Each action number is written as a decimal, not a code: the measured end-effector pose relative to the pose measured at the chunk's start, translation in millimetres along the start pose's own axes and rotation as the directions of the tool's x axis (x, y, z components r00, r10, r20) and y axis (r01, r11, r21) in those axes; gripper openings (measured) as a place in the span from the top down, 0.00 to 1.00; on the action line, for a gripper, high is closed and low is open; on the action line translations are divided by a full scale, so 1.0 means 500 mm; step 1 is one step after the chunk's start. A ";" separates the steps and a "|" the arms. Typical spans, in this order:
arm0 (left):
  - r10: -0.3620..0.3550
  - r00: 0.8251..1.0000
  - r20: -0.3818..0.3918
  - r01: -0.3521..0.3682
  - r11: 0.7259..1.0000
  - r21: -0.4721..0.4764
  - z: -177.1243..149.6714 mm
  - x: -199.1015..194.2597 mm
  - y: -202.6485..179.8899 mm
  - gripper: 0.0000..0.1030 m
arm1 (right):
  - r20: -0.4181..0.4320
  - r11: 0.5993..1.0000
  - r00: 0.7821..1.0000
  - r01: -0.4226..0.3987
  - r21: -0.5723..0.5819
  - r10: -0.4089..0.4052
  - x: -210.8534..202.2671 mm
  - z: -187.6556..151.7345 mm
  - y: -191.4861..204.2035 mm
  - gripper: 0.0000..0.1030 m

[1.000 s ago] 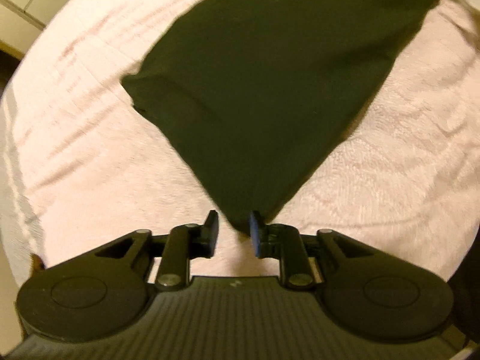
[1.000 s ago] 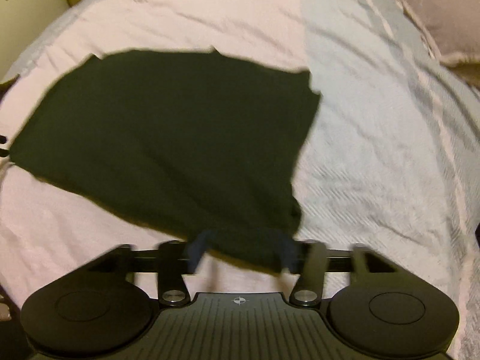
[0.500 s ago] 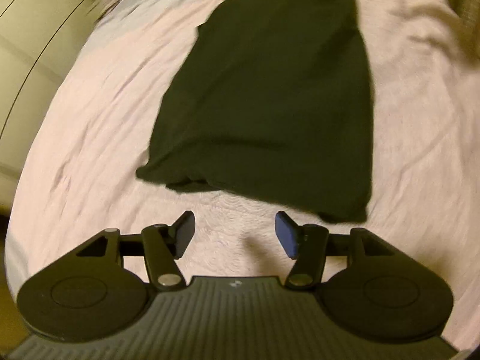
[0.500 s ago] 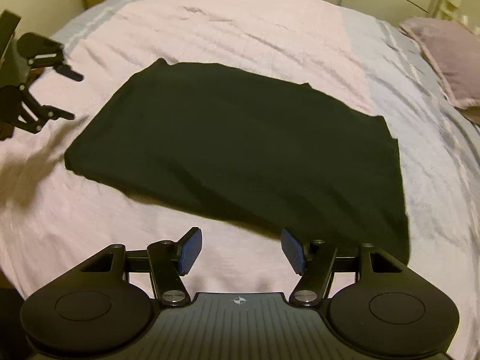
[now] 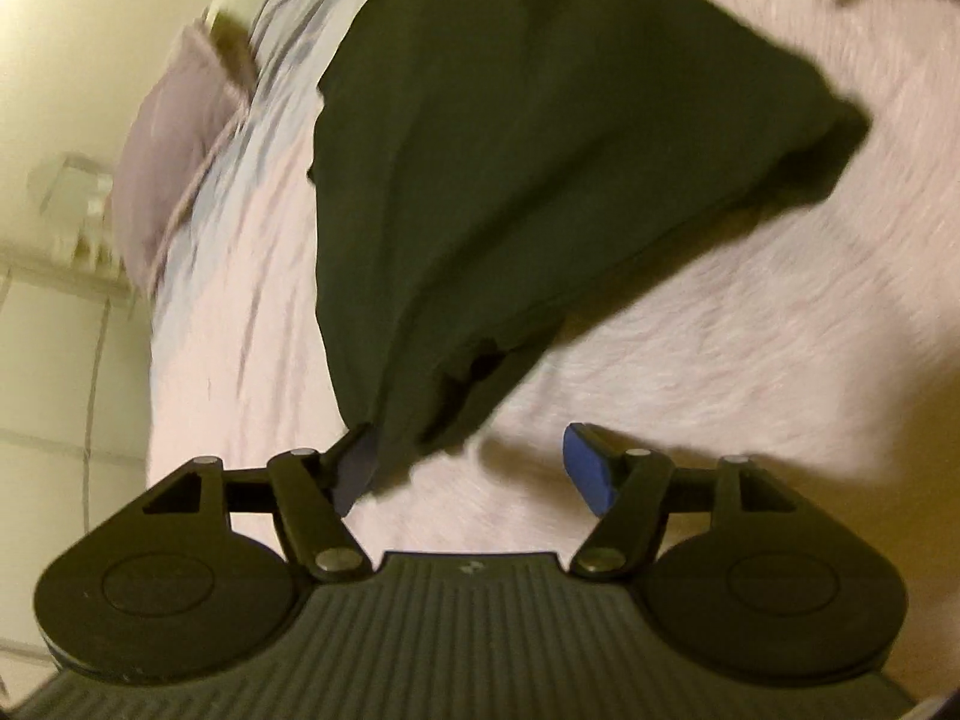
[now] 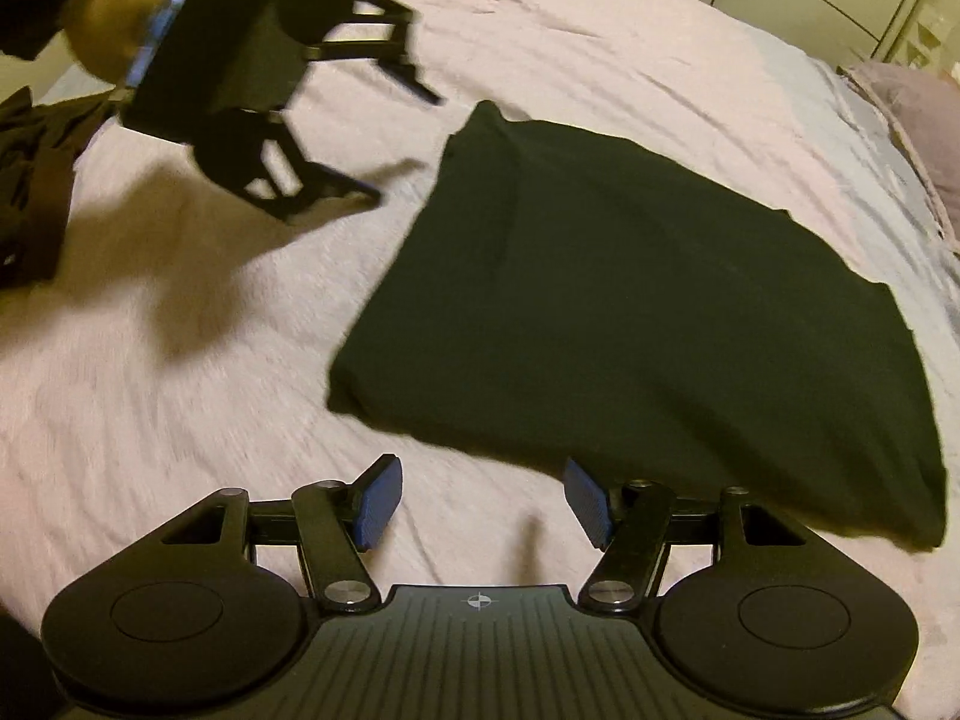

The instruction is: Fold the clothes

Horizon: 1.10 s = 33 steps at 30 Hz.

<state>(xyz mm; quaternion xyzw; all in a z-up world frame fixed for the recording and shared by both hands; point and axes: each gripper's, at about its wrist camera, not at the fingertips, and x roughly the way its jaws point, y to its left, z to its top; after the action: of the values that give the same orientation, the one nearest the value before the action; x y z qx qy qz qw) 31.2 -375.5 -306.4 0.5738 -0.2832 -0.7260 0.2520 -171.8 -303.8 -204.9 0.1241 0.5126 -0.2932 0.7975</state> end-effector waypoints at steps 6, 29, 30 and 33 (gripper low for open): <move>0.066 0.991 0.113 -0.091 0.970 0.225 -0.025 0.090 -0.009 0.38 | 0.023 0.997 0.999 0.048 -0.058 -0.047 0.042 0.033 0.083 0.34; -0.010 0.990 0.142 -0.021 0.976 0.216 -0.033 0.111 0.031 0.93 | 0.102 0.861 0.965 0.263 -0.436 -0.243 0.137 0.006 0.128 0.89; -0.011 0.990 0.142 -0.019 0.978 0.210 -0.034 0.103 0.033 0.93 | 0.094 0.875 0.970 0.245 -0.417 -0.226 0.127 0.011 0.125 0.90; -0.008 0.990 0.138 -0.017 0.984 0.178 -0.043 0.057 0.043 0.94 | 0.098 0.897 0.980 0.199 -0.395 -0.174 0.081 0.023 0.135 0.91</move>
<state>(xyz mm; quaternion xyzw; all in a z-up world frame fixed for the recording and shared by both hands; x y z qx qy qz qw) 47.2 -412.9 -314.9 0.5417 -0.3654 -0.7350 0.1810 -110.6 -269.6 -242.6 -0.1015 0.5472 -0.2599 0.7891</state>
